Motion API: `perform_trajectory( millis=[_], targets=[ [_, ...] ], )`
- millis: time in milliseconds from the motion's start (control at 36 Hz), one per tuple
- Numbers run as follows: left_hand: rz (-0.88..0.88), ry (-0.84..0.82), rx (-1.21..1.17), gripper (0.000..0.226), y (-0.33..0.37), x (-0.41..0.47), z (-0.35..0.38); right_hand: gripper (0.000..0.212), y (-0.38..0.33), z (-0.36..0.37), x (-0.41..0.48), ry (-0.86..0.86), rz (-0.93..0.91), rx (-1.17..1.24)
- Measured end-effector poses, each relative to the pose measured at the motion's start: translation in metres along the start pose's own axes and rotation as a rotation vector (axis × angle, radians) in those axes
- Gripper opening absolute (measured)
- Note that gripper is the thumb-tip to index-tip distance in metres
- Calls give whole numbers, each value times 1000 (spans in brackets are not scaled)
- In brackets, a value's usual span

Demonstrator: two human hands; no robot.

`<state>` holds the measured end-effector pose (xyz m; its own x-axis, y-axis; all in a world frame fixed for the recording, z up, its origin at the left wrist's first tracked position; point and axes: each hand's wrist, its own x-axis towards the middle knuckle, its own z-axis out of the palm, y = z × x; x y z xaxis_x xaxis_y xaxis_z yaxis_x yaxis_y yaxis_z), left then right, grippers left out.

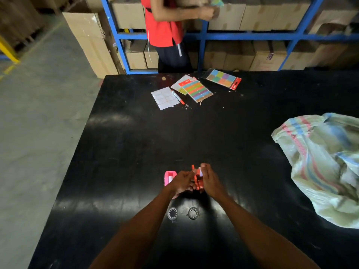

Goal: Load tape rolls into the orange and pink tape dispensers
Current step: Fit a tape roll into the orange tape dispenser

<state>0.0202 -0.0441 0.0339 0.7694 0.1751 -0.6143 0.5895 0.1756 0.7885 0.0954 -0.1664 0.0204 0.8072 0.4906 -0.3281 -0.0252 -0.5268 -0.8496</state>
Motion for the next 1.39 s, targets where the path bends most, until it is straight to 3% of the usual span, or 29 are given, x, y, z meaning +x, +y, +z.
perform_trajectory(
  millis=[111,278,583,694,917,1083,1167,1222,1333,1389],
  targets=[
    [-53,141,31,40,5,8,-7,33,16,-11,12,24,103,76],
    [-47,322,760,42,-10,30,-9,40,32,-18,21,2,123,7],
    [-142,440,1018,67,-19,51,24,20,11,-16,11,-30,120,129],
    [-151,442,993,70,-26,56,23,22,20,-14,15,-60,134,42],
    [-129,416,995,80,-25,56,22,28,32,-9,19,-85,235,217],
    [76,486,1007,49,-8,42,19,24,37,-10,18,-79,216,162],
    [251,411,787,26,-3,35,16,31,57,-9,24,-75,152,101],
    [306,299,603,23,5,20,17,34,66,-9,24,-70,105,95],
    [224,88,275,24,13,1,25,48,36,-20,3,-37,45,55],
    [221,53,207,26,11,-2,27,40,24,-25,-7,-29,13,10]
  ],
)
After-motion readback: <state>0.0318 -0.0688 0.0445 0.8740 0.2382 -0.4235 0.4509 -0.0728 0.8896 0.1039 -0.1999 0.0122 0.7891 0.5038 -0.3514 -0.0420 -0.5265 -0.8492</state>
